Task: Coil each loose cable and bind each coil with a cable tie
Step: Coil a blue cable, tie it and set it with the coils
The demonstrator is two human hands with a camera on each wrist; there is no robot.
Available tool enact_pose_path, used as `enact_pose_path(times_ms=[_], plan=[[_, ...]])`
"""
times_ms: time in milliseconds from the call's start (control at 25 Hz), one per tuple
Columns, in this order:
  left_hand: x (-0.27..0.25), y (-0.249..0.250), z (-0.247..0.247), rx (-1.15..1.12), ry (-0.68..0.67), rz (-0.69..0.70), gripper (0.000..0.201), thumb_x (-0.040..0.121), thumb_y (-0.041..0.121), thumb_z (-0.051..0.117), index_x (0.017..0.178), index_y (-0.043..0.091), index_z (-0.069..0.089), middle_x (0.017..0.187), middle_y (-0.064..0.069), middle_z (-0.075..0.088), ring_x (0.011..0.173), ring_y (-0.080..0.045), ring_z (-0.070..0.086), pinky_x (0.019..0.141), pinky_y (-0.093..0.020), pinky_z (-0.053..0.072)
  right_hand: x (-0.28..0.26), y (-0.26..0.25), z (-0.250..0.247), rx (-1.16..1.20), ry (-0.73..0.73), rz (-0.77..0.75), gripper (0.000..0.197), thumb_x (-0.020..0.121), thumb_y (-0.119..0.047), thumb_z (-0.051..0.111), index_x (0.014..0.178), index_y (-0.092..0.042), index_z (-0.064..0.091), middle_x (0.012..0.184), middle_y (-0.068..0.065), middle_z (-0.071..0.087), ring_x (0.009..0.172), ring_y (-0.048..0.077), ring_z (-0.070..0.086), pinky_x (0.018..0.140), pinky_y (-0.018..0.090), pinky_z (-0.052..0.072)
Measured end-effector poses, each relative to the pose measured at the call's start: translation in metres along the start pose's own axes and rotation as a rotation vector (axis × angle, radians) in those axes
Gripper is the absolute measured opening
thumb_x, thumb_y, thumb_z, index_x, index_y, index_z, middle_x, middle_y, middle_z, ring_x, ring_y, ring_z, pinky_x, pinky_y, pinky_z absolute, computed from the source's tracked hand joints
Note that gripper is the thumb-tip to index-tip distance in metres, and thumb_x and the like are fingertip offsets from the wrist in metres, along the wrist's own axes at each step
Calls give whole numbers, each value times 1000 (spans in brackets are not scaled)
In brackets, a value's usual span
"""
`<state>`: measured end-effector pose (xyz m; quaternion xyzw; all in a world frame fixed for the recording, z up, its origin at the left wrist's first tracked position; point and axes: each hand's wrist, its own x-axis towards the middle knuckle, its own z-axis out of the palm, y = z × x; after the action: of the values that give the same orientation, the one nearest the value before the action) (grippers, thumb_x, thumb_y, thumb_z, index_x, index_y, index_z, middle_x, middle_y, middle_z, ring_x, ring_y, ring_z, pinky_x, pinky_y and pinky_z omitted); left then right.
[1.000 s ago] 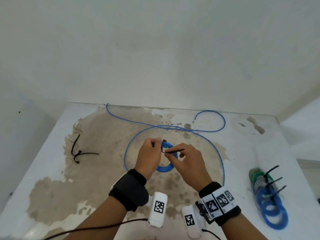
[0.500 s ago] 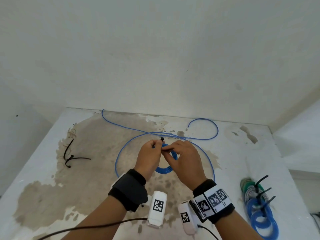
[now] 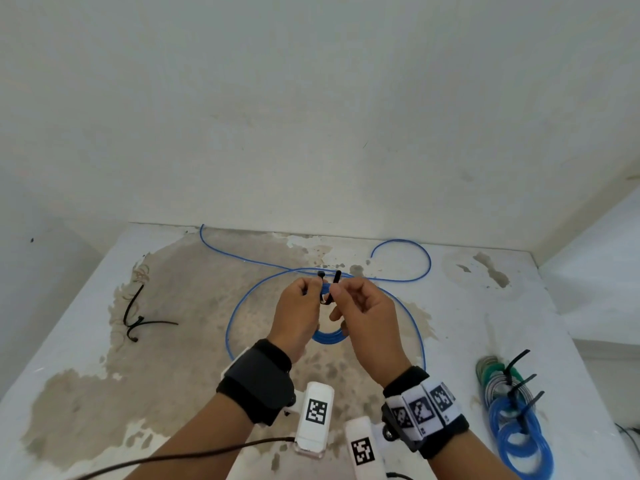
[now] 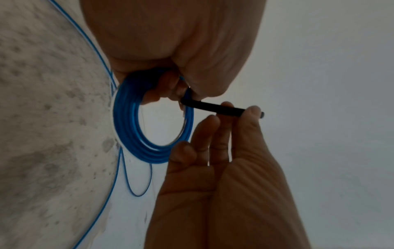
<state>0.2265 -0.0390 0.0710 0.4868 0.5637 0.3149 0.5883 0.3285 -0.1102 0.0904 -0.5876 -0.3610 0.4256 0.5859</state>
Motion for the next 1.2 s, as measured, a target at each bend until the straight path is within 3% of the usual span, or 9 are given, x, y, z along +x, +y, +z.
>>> enact_pose_path(times_ms=[80, 200, 400, 560, 800, 1200], plan=[[-3, 1, 1, 28, 21, 67, 33, 103, 36, 47, 89, 13, 65, 78, -1, 62, 62, -15, 50, 62, -36, 42, 2, -7, 0, 41, 1, 90, 19, 100, -29, 62, 98, -13, 72, 85, 1, 73, 62, 13, 59, 49, 25, 44], [-4, 4, 2, 52, 63, 141, 29, 103, 37, 47, 88, 21, 66, 77, 1, 64, 64, -13, 51, 64, -37, 43, 4, -14, 0, 48, -17, 163, 24, 101, -30, 60, 95, -11, 73, 79, -1, 70, 57, 13, 55, 45, 27, 38], [-11, 9, 1, 93, 64, 274, 26, 103, 32, 49, 87, 17, 63, 73, -2, 64, 65, -11, 56, 68, -38, 49, 8, -21, 2, 11, -33, 257, 25, 100, -27, 61, 84, -11, 71, 72, 0, 65, 51, 10, 50, 45, 25, 35], [-17, 10, 3, 115, 49, 334, 26, 104, 32, 48, 85, 19, 60, 68, 9, 61, 60, -6, 52, 61, -26, 45, 9, -28, 2, 19, -19, 269, 24, 99, -28, 62, 85, -12, 73, 67, -3, 63, 48, 9, 48, 43, 22, 33], [-20, 5, 2, 147, 39, 373, 24, 104, 33, 48, 87, 21, 60, 74, -2, 63, 62, -7, 52, 61, -25, 45, 8, -28, -2, 14, -14, 302, 23, 99, -29, 63, 87, -12, 73, 66, -3, 62, 48, 8, 48, 42, 21, 33], [-25, 2, 2, 263, 51, 566, 14, 104, 26, 50, 100, 29, 63, 66, 15, 60, 54, -6, 47, 53, -16, 37, 8, -32, -4, 95, 13, 348, 25, 100, -32, 62, 85, -15, 71, 64, -7, 58, 49, 6, 45, 43, 21, 30]])
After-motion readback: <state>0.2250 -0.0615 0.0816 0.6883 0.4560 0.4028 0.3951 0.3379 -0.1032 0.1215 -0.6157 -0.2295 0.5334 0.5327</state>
